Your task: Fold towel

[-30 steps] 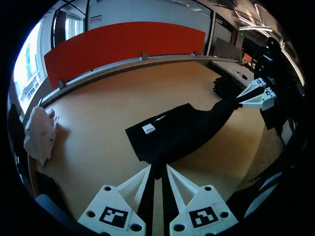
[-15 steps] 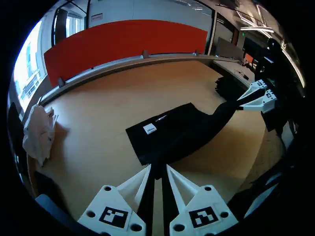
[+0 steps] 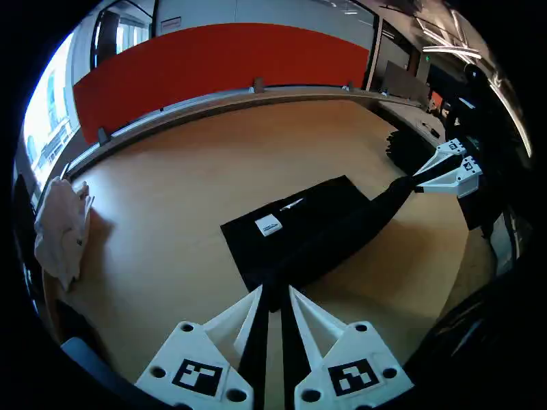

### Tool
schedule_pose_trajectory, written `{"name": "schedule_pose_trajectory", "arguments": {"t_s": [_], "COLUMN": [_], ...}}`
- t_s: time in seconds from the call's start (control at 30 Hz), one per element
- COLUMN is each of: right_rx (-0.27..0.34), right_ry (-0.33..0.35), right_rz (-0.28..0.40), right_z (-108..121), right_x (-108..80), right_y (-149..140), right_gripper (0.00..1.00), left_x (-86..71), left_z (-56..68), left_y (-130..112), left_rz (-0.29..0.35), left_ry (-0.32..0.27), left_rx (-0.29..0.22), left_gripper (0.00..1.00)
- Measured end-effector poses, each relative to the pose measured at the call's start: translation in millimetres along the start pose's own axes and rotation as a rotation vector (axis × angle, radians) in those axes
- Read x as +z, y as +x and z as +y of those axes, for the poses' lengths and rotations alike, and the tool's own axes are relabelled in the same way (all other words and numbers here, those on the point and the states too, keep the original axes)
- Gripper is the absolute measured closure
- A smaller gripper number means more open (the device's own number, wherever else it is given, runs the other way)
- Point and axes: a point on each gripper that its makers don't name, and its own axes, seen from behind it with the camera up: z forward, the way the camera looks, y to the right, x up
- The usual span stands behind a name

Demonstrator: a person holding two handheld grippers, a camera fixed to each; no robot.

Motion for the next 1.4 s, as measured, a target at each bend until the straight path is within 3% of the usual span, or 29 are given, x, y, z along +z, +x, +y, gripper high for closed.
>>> {"name": "schedule_pose_trajectory", "arguments": {"t_s": [0.27, 1.4], "right_rx": [0.018, 0.064], "right_ry": [-0.004, -0.016], "right_rz": [-0.023, -0.097], "right_z": [13, 51], "right_x": [14.6, 66.2], "right_y": [-1, -7], "right_gripper": [0.85, 0.85], "left_x": [21.0, 87.1], "left_z": [-8.3, -32.7], "left_y": [4, 11], "left_rz": [-0.011, -0.056], "left_ry": [0.012, 0.04], "left_rx": [-0.009, 0.035], "left_gripper": [0.89, 0.89]}}
